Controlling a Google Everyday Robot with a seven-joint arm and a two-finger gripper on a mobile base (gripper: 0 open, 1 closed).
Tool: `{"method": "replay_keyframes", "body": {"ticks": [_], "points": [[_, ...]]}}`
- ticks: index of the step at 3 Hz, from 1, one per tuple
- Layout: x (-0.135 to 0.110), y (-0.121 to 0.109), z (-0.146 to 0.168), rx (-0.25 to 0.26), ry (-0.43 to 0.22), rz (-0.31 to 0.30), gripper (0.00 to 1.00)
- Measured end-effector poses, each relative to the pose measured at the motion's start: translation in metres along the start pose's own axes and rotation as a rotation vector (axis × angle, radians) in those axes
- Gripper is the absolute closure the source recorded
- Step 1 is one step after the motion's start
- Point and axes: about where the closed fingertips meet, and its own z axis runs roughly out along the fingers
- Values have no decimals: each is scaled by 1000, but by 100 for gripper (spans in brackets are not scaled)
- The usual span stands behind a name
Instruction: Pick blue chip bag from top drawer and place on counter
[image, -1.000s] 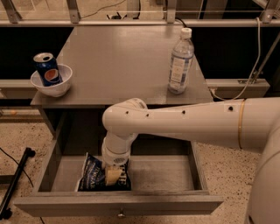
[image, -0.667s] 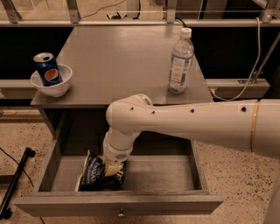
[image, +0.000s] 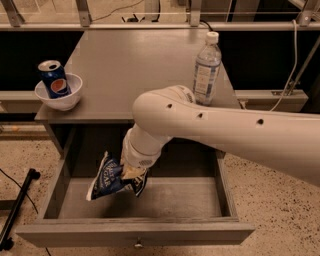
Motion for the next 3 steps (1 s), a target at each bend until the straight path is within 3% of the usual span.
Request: {"method": "replay_keyframes", "body": {"ticks": [2,3], "points": [[-16,-20,-83,117,-7,-61,100],[-20,-47,-126,144,-8,-123,100]]}}
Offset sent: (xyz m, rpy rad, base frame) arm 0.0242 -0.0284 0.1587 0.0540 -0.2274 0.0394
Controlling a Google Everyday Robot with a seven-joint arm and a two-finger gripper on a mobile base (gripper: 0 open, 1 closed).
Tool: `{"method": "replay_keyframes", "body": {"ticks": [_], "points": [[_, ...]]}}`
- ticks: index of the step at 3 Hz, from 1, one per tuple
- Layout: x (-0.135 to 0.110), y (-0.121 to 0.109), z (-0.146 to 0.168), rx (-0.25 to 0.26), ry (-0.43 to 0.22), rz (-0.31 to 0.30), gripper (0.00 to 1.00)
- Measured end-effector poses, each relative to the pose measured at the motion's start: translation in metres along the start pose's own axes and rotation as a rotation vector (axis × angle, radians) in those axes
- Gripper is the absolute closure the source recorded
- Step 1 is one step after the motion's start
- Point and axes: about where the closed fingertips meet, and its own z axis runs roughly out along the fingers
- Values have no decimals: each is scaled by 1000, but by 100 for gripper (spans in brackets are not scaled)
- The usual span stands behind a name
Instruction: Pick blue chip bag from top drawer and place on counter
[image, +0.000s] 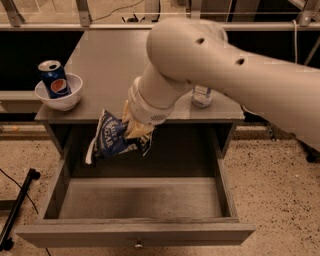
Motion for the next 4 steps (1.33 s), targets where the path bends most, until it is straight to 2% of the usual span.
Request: {"method": "replay_keyframes", "body": {"ticks": [2,3,4], "points": [[1,-75,-61,48,-20,-95,100],[-3,-102,-61,78,1,-134,87],[8,-121,-45,141,66,-150,64]]}}
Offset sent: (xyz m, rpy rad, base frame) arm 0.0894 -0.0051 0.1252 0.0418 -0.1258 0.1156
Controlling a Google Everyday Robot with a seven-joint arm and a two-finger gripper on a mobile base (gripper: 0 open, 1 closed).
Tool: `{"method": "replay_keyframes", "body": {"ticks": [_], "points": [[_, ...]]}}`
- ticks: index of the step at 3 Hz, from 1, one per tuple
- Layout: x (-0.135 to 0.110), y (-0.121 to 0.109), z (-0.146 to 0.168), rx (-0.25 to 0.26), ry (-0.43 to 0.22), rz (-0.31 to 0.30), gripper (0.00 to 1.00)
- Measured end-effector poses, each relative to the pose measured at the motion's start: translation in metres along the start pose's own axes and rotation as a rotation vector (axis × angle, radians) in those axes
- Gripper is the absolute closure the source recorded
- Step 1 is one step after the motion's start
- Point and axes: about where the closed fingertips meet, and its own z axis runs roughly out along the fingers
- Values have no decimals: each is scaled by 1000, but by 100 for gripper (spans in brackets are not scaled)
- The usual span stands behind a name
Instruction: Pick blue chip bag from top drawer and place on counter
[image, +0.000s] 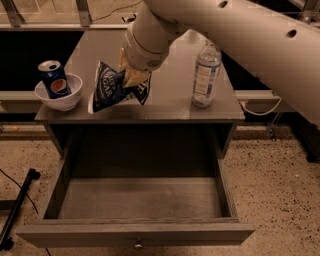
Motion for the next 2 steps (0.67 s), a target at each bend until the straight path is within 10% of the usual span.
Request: {"method": "replay_keyframes", "body": {"ticks": [2], "points": [[19,-12,50,52,36,25,10]]}}
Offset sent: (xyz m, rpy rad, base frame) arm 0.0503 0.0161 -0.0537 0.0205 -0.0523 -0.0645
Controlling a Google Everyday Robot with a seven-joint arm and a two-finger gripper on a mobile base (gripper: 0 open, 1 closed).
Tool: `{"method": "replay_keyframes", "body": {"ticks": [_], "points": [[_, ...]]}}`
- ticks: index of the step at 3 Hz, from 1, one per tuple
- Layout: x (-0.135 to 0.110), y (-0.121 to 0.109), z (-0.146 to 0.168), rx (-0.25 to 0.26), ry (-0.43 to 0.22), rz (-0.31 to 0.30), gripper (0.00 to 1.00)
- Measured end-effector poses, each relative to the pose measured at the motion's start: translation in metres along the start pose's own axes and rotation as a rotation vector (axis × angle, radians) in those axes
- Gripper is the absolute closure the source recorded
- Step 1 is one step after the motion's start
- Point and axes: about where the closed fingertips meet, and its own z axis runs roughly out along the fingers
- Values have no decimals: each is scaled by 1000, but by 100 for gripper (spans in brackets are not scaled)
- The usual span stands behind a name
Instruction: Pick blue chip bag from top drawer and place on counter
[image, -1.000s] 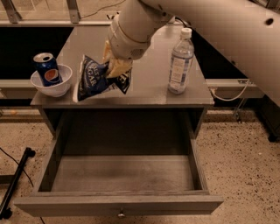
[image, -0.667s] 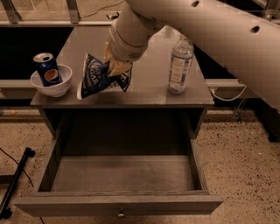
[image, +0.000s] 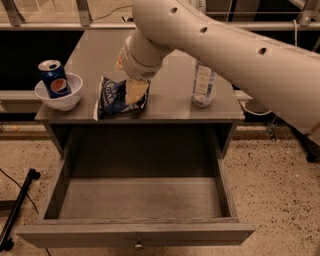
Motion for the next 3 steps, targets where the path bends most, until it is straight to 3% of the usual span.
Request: {"method": "replay_keyframes", "body": {"ticks": [1,2,3], "points": [[0,-7,9,-42,-7,36,0],[10,-25,-37,-67,-61,99,0],[8,-39,-89,-81,-102,115,0]]}}
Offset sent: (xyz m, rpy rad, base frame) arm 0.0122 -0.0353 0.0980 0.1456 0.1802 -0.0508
